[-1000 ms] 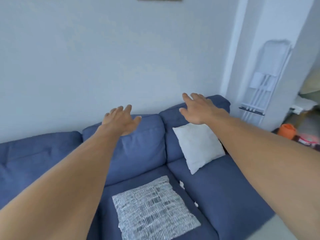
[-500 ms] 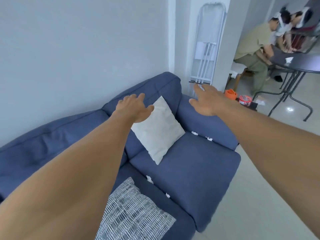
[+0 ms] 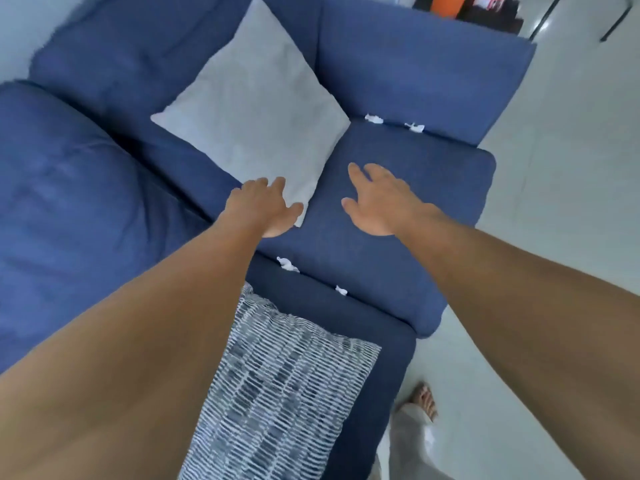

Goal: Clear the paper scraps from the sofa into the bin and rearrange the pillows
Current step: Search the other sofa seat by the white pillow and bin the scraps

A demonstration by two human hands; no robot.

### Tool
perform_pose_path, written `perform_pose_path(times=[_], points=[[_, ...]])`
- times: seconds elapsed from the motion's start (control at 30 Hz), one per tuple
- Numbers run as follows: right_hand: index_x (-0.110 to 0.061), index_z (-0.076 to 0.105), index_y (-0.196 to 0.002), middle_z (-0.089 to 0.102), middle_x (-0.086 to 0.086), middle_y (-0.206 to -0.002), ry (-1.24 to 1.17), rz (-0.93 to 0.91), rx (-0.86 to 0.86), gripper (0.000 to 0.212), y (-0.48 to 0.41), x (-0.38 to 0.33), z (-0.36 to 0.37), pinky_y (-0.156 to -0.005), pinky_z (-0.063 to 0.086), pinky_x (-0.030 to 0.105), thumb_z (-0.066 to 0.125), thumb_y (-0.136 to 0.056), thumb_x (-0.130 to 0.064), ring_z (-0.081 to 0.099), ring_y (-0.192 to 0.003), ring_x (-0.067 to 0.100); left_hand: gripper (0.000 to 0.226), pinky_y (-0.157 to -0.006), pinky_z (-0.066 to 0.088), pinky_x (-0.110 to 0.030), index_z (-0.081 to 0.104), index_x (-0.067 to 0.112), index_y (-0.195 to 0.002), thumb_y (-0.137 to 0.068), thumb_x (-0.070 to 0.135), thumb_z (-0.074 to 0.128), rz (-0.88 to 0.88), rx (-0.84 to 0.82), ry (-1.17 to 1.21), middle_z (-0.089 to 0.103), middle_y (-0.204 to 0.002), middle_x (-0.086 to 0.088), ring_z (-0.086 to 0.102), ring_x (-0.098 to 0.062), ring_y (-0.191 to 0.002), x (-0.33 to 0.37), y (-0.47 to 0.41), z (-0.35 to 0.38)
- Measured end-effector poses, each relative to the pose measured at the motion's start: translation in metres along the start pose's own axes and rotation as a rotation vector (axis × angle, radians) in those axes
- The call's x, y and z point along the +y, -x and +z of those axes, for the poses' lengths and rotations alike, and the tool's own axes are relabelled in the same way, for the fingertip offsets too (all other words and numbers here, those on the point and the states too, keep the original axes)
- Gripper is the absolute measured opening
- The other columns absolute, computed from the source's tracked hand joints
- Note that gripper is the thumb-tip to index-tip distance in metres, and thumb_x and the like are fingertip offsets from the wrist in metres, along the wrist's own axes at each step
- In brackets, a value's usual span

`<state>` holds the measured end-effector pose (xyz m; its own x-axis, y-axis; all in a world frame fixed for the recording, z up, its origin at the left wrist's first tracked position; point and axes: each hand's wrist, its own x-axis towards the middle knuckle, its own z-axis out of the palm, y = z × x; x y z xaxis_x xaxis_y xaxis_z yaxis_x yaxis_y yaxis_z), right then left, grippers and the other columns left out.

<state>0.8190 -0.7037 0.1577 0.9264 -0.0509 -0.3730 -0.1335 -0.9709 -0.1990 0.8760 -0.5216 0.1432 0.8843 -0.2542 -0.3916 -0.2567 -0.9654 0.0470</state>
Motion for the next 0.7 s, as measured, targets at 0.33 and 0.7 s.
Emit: perform_pose_path(times=[0.33,0.7], points=[[-0.016,0.0,-0.154,0.007,0.012,-0.16,-0.066,0.033,-0.3,0.065,-0.026,0.0,0.197,-0.117,0.017,0.043,0.031,-0.102,-0.04,0.007,-0.147,0.03,0.059,-0.103,0.033,-0.044,0.036,0.019,-0.142,-0.095,0.055,0.036,0.002,-0.271,-0.054,0.044,-0.141,-0.007,0.037,-0.03,-0.132,-0.034,-0.034,0.185],[-0.014,-0.001,-0.155,0.003,0.006,-0.161,-0.037,0.022,-0.276,0.072,-0.011,-0.003,0.315,-0.118,0.003,0.05,0.027,-0.099,-0.051,0.001,-0.148,0.023,0.066,-0.108,0.029,-0.045,0.03,0.018,-0.149,-0.095,0.054,0.039,0.044,-0.295,-0.113,0.037,-0.147,-0.01,0.032,-0.032,-0.136,-0.042,-0.048,0.258]])
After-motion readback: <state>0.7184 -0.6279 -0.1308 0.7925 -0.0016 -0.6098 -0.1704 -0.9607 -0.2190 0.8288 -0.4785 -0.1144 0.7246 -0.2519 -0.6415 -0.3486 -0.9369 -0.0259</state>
